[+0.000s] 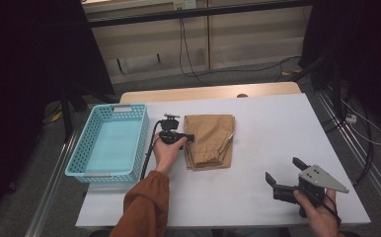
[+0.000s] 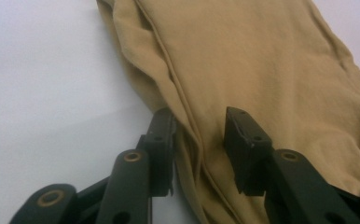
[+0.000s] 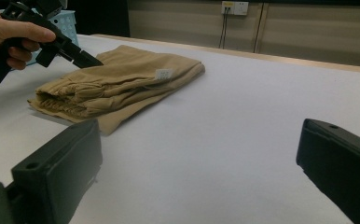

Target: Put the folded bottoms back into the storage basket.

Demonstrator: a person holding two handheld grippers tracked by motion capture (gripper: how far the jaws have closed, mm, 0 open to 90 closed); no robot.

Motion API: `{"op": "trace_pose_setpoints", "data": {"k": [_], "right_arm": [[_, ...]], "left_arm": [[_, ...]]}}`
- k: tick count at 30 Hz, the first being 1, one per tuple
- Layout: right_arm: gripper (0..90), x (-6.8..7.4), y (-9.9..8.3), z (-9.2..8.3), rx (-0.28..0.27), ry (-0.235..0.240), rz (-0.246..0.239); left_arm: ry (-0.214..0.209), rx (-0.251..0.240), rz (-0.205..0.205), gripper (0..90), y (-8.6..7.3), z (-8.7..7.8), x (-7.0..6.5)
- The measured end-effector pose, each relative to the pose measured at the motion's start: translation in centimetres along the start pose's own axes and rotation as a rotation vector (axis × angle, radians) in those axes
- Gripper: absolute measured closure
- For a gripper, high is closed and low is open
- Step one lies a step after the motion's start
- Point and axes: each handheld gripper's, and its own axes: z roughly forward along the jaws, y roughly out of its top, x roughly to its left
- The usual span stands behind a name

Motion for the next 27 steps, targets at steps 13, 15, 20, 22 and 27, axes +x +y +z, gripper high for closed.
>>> {"op": "trace_pose_setpoints", "data": {"k": [13, 15, 20, 22, 27], "right_arm": [[0.0, 0.0, -0.1, 0.3, 0.017, 0.007, -0.009], [0.0, 0.0, -0.1, 0.3, 0.019, 0.01, -0.011], [0.0, 0.1, -0.3, 0.4, 0.026, 0.025, -0.016], [0.0, 0.1, -0.2, 0.3, 0.024, 0.026, -0.017], [0.0, 0.0, -0.3, 0.3, 0.022, 0.022, -0.013]], "left_arm": [[0.103, 0.059, 0.084, 71.3, 0.7, 0.4, -1.5], [0.091, 0.055, 0.085, 76.0, 0.6, 0.4, -1.6], [0.108, 0.064, 0.11, 84.7, 0.6, 0.5, -2.3], [0.073, 0.059, 0.072, 85.4, 0.6, 0.4, -1.7], [0.063, 0.022, 0.038, 85.7, 0.1, 0.3, -1.6]]}}
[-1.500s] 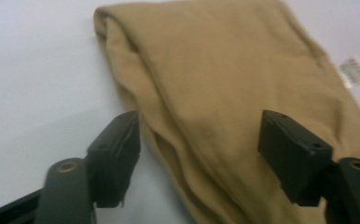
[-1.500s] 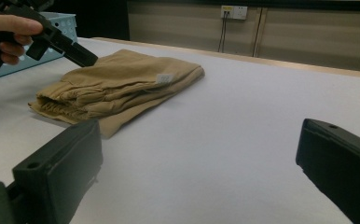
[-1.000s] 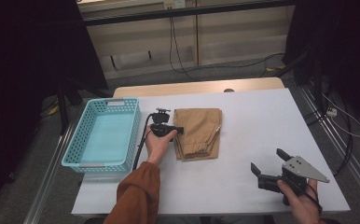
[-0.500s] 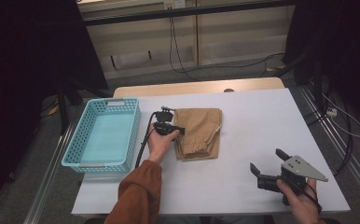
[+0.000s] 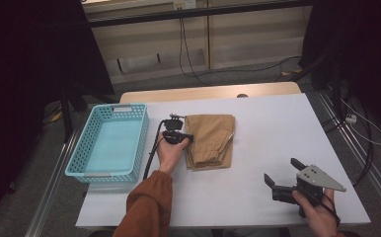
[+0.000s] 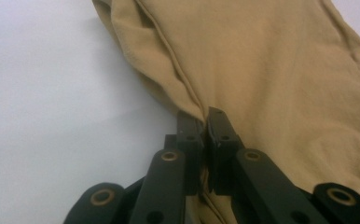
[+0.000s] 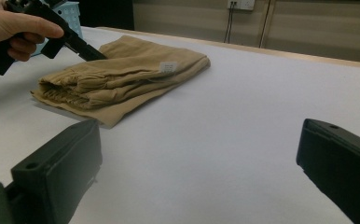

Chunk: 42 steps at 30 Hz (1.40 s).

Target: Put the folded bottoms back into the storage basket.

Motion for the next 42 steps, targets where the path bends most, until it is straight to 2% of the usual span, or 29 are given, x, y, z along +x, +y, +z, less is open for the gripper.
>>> {"op": "trace_pose_setpoints", "data": {"k": [4, 6, 19, 23, 29, 33, 38, 42], "right_arm": [[0.0, 0.0, 0.0, 0.0, -0.002, -0.004, 0.001], [0.0, 0.0, 0.0, 0.0, -0.006, -0.007, 0.003], [0.1, -0.1, 0.0, -0.2, -0.009, -0.019, 0.011], [0.0, -0.1, 0.0, -0.3, -0.011, -0.018, 0.011], [0.0, -0.1, 0.0, -0.3, -0.01, -0.02, 0.011], [0.2, -0.1, 0.0, -0.3, -0.01, -0.018, 0.01], [0.4, -0.1, 0.0, -0.4, -0.016, -0.014, 0.007], [0.4, -0.1, 0.0, -0.3, -0.014, -0.016, 0.009]], "left_arm": [[-0.018, -0.016, -0.023, 85.9, 0.2, -0.4, 0.2], [-0.045, -0.03, -0.06, 86.0, 0.5, -0.9, 0.3], [-0.083, -0.089, -0.046, 86.0, 0.8, -2.0, -0.1], [-0.078, -0.099, -0.002, 86.1, 0.9, -2.4, -0.3], [-0.102, -0.131, -0.006, 86.1, 1.0, -3.0, -0.6], [-0.093, -0.144, 0.024, 86.2, 1.0, -3.5, -0.9], [-0.117, -0.181, 0.057, 86.2, 1.0, -4.6, -1.2], [-0.132, -0.212, 0.061, 86.2, 1.2, -5.5, -1.4]]}}
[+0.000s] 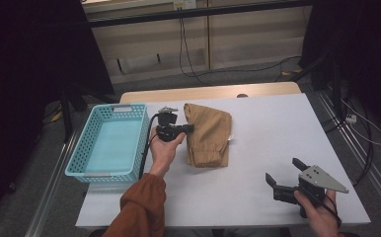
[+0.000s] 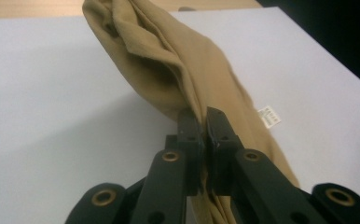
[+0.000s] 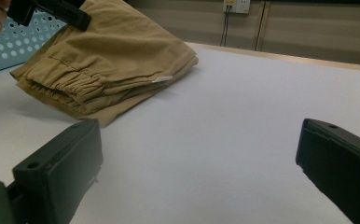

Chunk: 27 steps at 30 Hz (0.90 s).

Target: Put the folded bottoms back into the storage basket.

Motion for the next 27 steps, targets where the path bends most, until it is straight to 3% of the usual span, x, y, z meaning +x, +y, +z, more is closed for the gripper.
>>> {"op": "trace_pose_setpoints", "data": {"k": [7, 10, 21, 22, 27], "right_arm": [[0.4, 0.0, 0.0, 0.0, 0.001, 0.0, -0.001], [0.4, 0.0, 0.0, 0.0, 0.0, -0.001, -0.001], [0.4, 0.0, 0.0, 0.0, 0.0, -0.001, -0.002], [0.4, 0.0, 0.0, 0.0, 0.001, -0.003, 0.001], [0.4, 0.0, 0.0, 0.0, 0.002, -0.002, 0.001]], "left_arm": [[-0.02, -0.012, -0.006, 86.2, 0.2, -0.9, -0.1], [-0.023, -0.012, 0.032, 86.2, 0.2, -1.5, -0.6], [-0.039, -0.049, 0.054, 86.2, 0.6, -3.5, -1.0], [-0.025, -0.031, 0.086, 86.3, 0.7, -3.6, -0.9], [-0.03, -0.041, 0.094, 86.3, 0.9, -4.3, -0.7]]}}
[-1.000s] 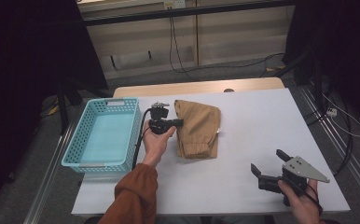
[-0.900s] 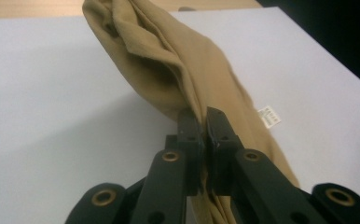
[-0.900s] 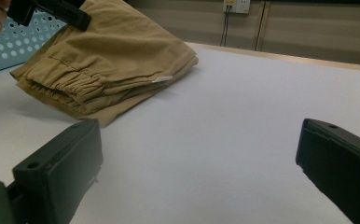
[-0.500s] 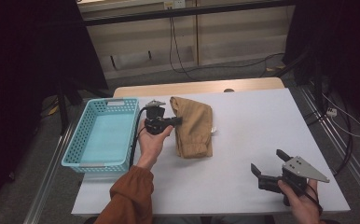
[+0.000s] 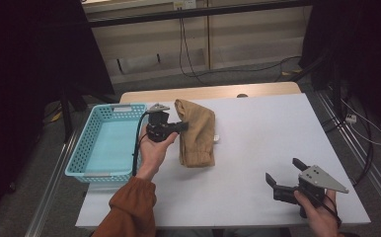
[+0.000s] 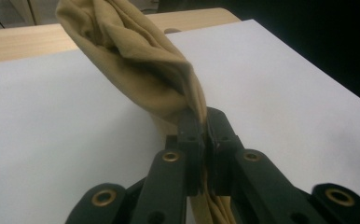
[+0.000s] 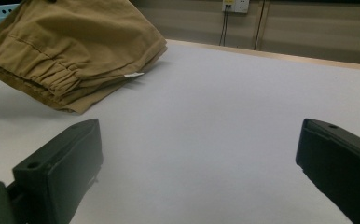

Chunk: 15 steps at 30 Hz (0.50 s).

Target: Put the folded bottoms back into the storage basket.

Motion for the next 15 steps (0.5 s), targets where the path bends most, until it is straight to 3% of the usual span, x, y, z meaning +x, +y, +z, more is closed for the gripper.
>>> {"op": "trace_pose_setpoints", "data": {"k": [15], "right_arm": [[0.4, 0.0, 0.0, 0.0, 0.001, -0.005, 0.0]], "left_arm": [[-0.027, -0.035, 0.021, 86.4, 0.2, -1.9, -0.1]]}}
